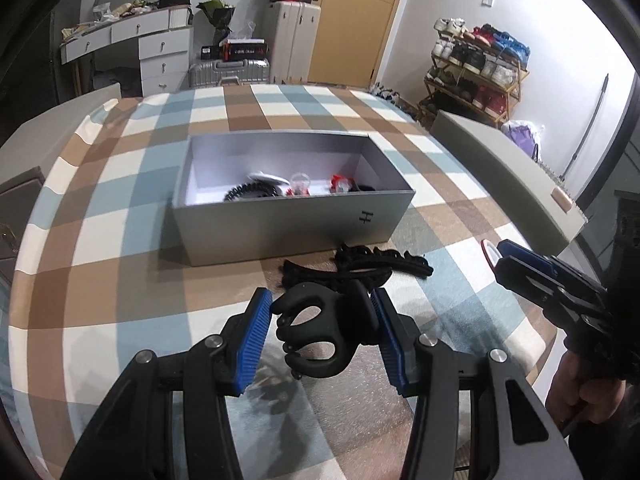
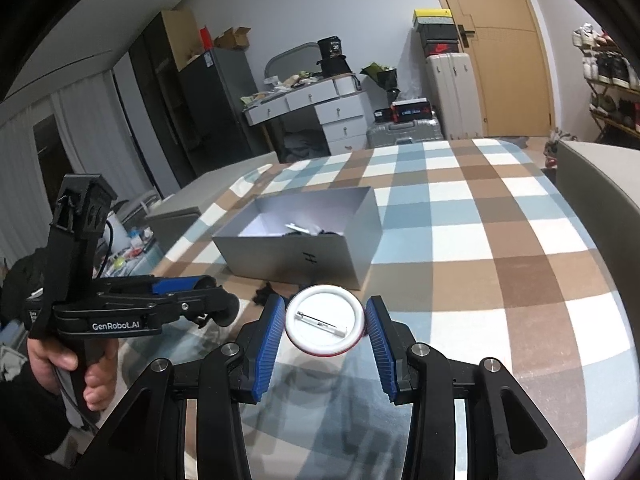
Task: Organize jewelry
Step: 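Carry the badge and claw clip into the grey box with both grippers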
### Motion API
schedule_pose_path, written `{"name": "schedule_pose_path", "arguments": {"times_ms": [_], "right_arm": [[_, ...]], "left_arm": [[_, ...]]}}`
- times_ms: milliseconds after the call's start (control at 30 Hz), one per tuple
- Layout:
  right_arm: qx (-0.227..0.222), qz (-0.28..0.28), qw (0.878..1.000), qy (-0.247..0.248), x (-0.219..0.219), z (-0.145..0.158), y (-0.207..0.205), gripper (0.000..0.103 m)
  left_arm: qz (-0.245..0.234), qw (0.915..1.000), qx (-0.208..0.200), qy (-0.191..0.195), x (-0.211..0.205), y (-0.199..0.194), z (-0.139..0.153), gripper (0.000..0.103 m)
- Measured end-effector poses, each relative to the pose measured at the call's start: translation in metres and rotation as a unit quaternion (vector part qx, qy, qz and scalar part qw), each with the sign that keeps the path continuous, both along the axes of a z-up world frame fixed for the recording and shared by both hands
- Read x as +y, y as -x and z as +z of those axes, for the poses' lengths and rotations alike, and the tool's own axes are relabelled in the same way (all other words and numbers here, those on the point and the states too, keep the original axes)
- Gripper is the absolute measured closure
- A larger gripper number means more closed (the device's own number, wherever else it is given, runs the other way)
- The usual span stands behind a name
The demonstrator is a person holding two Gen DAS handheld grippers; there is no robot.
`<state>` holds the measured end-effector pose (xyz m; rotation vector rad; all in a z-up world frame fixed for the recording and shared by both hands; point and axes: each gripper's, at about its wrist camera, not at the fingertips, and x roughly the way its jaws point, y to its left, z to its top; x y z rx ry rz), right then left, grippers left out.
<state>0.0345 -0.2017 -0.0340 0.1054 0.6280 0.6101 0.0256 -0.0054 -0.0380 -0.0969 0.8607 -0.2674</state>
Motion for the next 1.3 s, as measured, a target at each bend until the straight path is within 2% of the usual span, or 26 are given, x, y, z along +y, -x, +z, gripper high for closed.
{"name": "schedule_pose_path", "arguments": {"times_ms": [367, 600, 733, 1300], "right_arm": [[-0.001, 0.028, 0.999, -0.024, 0.028, 0.023, -0.011, 0.062], [-0.028, 0.047, 0.998, -0.029, 0.055, 0.041, -0.025, 0.062], [-0.028, 0.042, 0.998, -0.028, 0.064, 0.044, -0.042, 0.062], [-0.012, 0.044, 0.998, -0.037, 0.080, 0.040, -0.112, 0.062]], "left_arm": [[0.011, 0.9984, -0.054, 0.014, 0.022, -0.001, 0.031, 0.058], [0.019, 0.9967, -0.075, 0.022, 0.038, -0.013, 0.041, 0.058], [0.022, 0.9956, -0.086, 0.029, 0.043, -0.027, 0.044, 0.058], [0.009, 0.9963, -0.067, 0.054, 0.043, -0.087, 0.030, 0.058]]}}
